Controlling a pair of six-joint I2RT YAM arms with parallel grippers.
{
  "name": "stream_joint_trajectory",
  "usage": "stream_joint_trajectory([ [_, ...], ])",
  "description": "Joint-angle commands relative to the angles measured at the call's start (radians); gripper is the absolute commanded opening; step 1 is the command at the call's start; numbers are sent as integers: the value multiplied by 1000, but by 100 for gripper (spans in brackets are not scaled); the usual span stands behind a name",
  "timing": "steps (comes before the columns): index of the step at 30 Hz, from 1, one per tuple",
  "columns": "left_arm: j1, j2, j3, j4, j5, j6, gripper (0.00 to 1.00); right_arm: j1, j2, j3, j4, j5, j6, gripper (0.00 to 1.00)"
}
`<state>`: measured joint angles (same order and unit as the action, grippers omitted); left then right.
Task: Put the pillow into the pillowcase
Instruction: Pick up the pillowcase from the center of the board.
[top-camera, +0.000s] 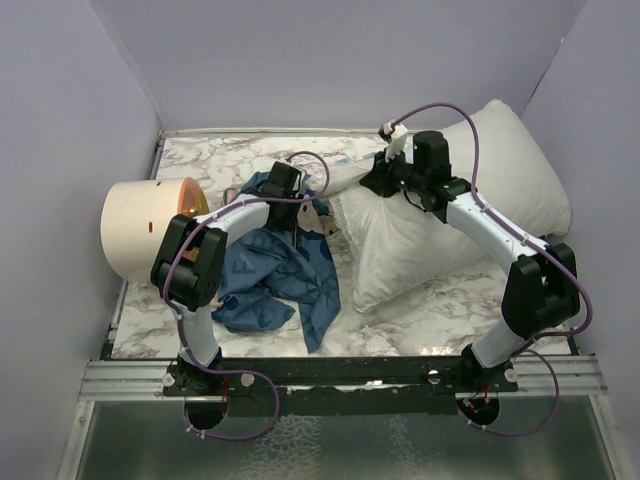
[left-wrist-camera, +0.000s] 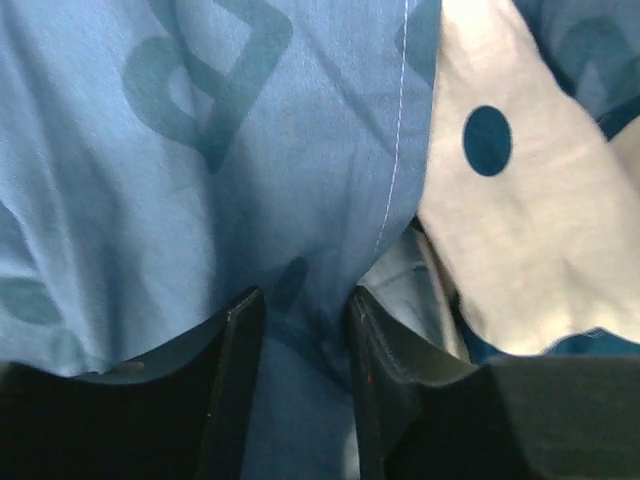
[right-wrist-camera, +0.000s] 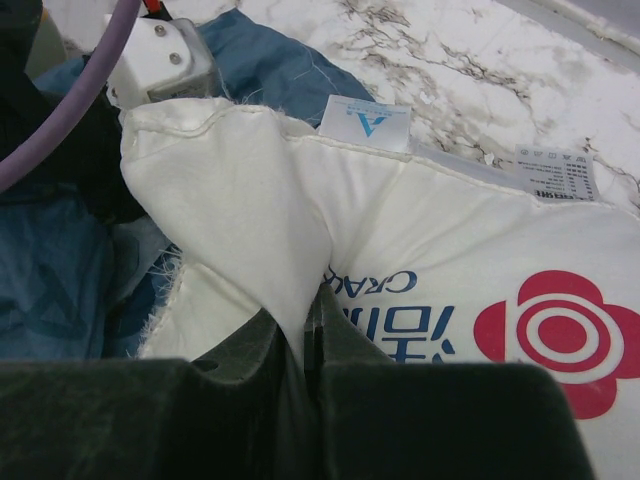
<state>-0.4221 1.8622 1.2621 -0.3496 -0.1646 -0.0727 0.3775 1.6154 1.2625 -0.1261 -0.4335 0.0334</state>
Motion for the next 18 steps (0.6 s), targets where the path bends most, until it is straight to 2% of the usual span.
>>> stream_joint_trajectory([
  [1, -4, -1, 61, 10, -97, 27, 27, -3, -9, -26, -21, -23, 21, 1],
  [2, -3, -11, 66, 10, -100, 25, 17, -2, -10, -25, -22, -22, 19, 1],
  [4, -3, -39, 72, 8, -98, 21, 9, -2, -9, -25, -24, -22, 14, 1],
  [11, -3, -159, 74, -7, 11, 5, 1, -2, -10, -9, -32, -39, 0, 1],
  [18, -1, -282, 82, 0, 81, -39, 0, -2, -43, -6, -40, -112, -58, 1],
])
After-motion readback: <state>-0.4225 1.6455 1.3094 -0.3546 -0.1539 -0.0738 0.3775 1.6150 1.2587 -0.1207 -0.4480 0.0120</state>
